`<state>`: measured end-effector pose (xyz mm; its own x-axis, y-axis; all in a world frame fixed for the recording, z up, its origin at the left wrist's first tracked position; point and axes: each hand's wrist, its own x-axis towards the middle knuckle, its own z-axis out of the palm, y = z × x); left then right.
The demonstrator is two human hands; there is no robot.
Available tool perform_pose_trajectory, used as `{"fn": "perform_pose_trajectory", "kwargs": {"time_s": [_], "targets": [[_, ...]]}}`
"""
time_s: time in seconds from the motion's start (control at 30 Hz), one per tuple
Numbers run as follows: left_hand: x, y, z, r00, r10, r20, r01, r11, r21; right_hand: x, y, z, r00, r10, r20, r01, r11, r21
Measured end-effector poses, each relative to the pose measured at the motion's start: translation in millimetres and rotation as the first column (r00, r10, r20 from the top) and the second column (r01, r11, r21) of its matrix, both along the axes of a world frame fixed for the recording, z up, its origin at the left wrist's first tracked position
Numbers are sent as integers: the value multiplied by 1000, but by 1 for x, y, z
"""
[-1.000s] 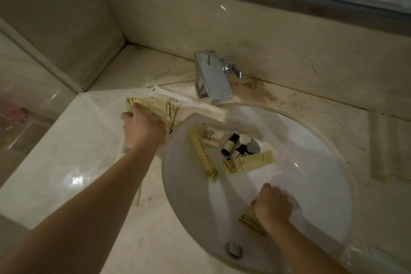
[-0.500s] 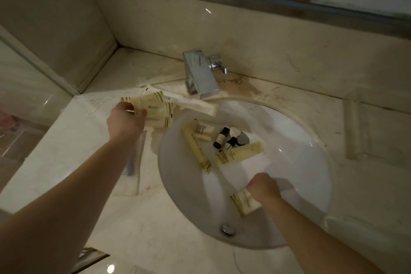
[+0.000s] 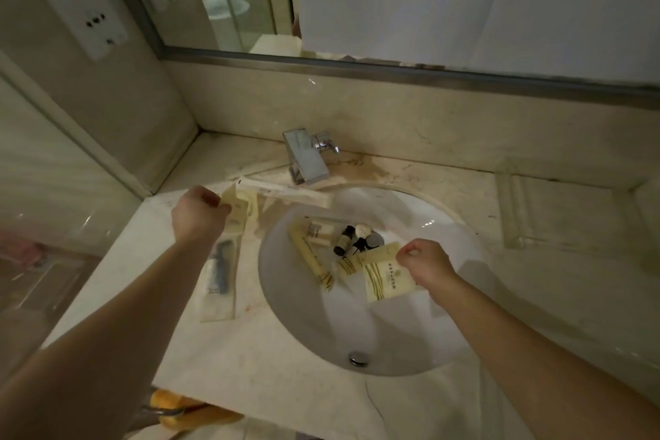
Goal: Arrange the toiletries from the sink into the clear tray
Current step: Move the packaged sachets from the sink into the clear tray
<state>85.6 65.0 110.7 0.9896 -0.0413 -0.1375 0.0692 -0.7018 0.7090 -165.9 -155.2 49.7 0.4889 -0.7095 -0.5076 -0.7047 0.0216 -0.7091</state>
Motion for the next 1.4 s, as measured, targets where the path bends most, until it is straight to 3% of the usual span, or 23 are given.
{"fn": "perform_pose_trajectory", "kwargs": {"time_s": [0.17,0.3,0.4,0.5,0.63,0.77,0.9,1.0,1.27,1.4], "targets": [[-5,3,9,997,-42,67,35,994,104,-13,-4,10,996,-65,66,62,997,43],[-8,-1,16,998,-29,57,25,997,78,-21,-6,17,987,-103,127,93,992,80],[-15,-2,21,983,-110,147,99,992,84,-26,-7,26,980,-102,171,87,992,90],[-39,-3,26,895,-352,273,334,936,112,-36,-11,35,970,-109,218,84,989,121],[-92,-12,27,666,-637,388,633,758,156,-61,-23,46,949,-137,283,96,983,155],[-146,-39,26,671,-704,230,727,687,-18,-96,-38,55,918,-211,336,175,975,135],[-193,-77,21,720,-685,110,686,678,-264,-137,-53,58,895,-284,343,263,959,108],[-222,-105,13,710,-703,30,671,664,-329,-171,-60,57,880,-330,340,309,944,118],[-298,-147,-13,501,-818,-282,663,572,-482,-257,-62,39,900,-371,227,363,929,77],[-335,-151,-34,421,-839,-344,762,533,-367,-286,-61,27,878,-443,181,436,896,79]]}}
